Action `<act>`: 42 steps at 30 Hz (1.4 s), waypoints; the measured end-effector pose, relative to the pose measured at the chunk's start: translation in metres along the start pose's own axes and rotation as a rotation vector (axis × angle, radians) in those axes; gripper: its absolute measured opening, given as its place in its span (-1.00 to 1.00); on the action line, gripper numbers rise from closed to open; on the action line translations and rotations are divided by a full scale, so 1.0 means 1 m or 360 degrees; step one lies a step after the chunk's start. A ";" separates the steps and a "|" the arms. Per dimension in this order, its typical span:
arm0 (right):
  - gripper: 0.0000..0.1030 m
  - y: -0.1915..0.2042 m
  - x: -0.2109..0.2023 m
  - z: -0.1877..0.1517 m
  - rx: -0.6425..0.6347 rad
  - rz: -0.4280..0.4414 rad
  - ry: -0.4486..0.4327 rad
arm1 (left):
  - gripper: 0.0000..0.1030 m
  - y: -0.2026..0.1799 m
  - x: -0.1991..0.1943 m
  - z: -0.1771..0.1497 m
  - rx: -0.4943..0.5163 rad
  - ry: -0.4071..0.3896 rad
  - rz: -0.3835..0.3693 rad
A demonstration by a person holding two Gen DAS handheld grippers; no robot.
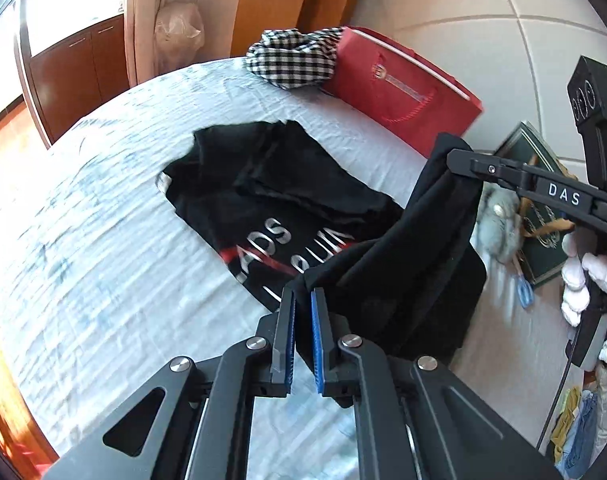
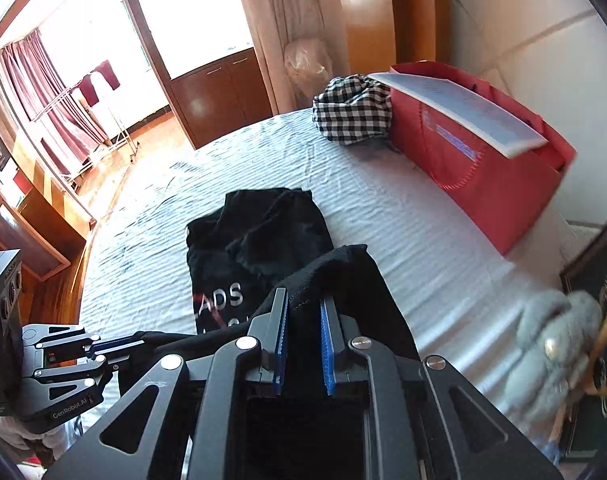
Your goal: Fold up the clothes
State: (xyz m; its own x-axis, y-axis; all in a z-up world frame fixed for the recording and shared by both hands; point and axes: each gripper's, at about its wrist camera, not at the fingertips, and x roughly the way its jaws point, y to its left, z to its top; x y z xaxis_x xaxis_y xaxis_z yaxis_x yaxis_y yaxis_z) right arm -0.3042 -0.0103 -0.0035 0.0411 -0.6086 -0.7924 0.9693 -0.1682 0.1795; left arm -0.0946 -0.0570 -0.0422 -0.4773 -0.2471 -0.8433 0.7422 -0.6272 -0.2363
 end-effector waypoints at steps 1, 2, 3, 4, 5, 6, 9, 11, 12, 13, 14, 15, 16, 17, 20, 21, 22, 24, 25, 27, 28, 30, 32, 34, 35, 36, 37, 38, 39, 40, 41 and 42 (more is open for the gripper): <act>-0.73 0.005 0.019 0.018 -0.0001 0.0008 0.0013 | -0.89 0.017 0.009 0.015 -0.0001 0.0015 0.0011; -0.73 0.009 0.038 0.034 0.0003 0.0016 0.0030 | -0.89 0.033 0.018 0.029 -0.0006 0.0037 0.0018; -0.73 0.014 0.057 0.048 0.0005 0.0023 0.0048 | -0.89 0.047 0.027 0.041 -0.0012 0.0059 0.0024; -0.73 0.017 0.072 0.058 0.0000 0.0014 0.0069 | -0.89 0.059 0.037 0.051 -0.0006 0.0075 0.0028; -0.73 0.020 0.088 0.067 -0.0006 0.0006 0.0090 | -0.88 0.067 0.045 0.060 0.0006 0.0084 0.0050; -0.73 0.023 0.103 0.076 -0.0010 -0.0002 0.0110 | -0.82 0.075 0.054 0.068 0.0018 0.0093 0.0073; -0.47 0.019 0.136 0.088 0.0023 -0.0015 0.0148 | 0.13 0.096 0.072 0.084 0.0034 0.0100 0.0199; -0.31 0.014 0.145 0.091 0.0045 -0.0026 0.0143 | 0.37 0.105 0.073 0.089 0.0048 0.0078 0.0207; -0.29 0.011 0.141 0.089 0.0065 -0.0026 0.0127 | 0.37 0.108 0.073 0.091 0.0062 0.0067 0.0220; -0.29 0.008 0.137 0.087 0.0086 -0.0026 0.0112 | 0.37 0.109 0.071 0.091 0.0081 0.0052 0.0216; -0.28 0.005 0.133 0.084 0.0106 -0.0027 0.0096 | 0.37 0.111 0.069 0.091 0.0101 0.0037 0.0213; -0.23 0.002 0.129 0.082 0.0127 -0.0027 0.0080 | 0.37 0.112 0.065 0.088 0.0123 0.0025 0.0206; -0.18 -0.002 0.120 0.076 0.0154 -0.0032 0.0062 | 0.37 0.112 0.062 0.086 0.0144 0.0014 0.0199; -0.08 -0.007 0.109 0.067 0.0182 -0.0052 0.0043 | 0.37 0.113 0.059 0.082 0.0162 0.0008 0.0190; -0.04 -0.023 0.073 0.032 0.0303 -0.0098 0.0007 | 0.37 0.116 0.051 0.069 0.0203 0.0020 0.0162; -0.04 -0.029 0.061 0.016 0.0355 -0.0120 0.0009 | 0.37 0.116 0.048 0.065 0.0213 0.0020 0.0155; -0.03 -0.033 0.051 0.000 0.0404 -0.0153 0.0011 | 0.37 0.115 0.045 0.061 0.0222 0.0020 0.0148; -0.03 -0.037 0.037 -0.035 0.0512 -0.0163 0.0023 | 0.37 0.112 0.041 0.054 0.0234 0.0024 0.0125; -0.03 -0.039 0.030 -0.052 0.0565 -0.0167 0.0029 | 0.37 0.109 0.038 0.051 0.0232 0.0026 0.0111; -0.03 -0.043 0.016 -0.086 0.0673 -0.0176 0.0041 | 0.37 0.104 0.028 0.044 0.0226 0.0004 0.0078; -0.02 -0.045 0.009 -0.103 0.0727 -0.0180 0.0047 | 0.37 0.099 0.024 0.042 0.0245 0.0000 0.0069; -0.02 -0.040 0.003 -0.132 0.0832 -0.0169 0.0061 | 0.44 0.089 0.016 0.037 0.0284 -0.0008 0.0051; -0.02 -0.032 -0.001 -0.154 0.0927 -0.0151 0.0066 | 0.47 0.080 0.025 0.041 0.0370 -0.0004 0.0061; 0.00 -0.021 -0.004 -0.170 0.1013 -0.0129 0.0062 | 0.47 0.071 0.034 0.046 0.0456 0.0000 0.0071; 0.12 -0.013 -0.004 -0.173 0.1033 -0.0128 0.0055 | 0.47 0.067 0.038 0.048 0.0498 0.0002 0.0076; 0.20 -0.005 -0.001 -0.175 0.1051 -0.0131 0.0051 | 0.47 0.063 0.043 0.050 0.0541 0.0005 0.0079; 0.21 0.004 0.003 -0.176 0.1071 -0.0143 0.0043 | 0.46 0.062 0.052 0.056 0.0581 0.0027 0.0053; 0.21 0.012 0.009 -0.174 0.1095 -0.0158 0.0042 | 0.38 0.063 0.064 0.062 0.0619 0.0075 0.0003; 0.21 0.019 0.014 -0.173 0.1119 -0.0173 0.0041 | -0.27 0.065 0.075 0.070 0.0662 0.0136 -0.0036; 0.21 0.026 0.022 -0.171 0.1147 -0.0195 0.0040 | -0.89 0.068 0.083 0.078 0.0709 0.0169 -0.0041; 0.20 0.034 0.031 -0.167 0.1167 -0.0218 0.0041 | -0.90 0.071 0.091 0.086 0.0755 0.0199 -0.0045; -0.02 0.042 0.039 -0.163 0.1161 -0.0245 0.0038 | -0.90 0.077 0.093 0.096 0.0791 0.0179 -0.0034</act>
State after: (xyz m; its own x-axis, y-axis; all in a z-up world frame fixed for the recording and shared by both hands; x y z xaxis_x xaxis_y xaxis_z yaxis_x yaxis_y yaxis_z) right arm -0.2224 0.0853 -0.1220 -0.0686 -0.5210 -0.8508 0.5576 -0.7272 0.4004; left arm -0.1270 -0.1988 -0.0929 -0.4161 -0.1666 -0.8939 0.4063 -0.9135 -0.0189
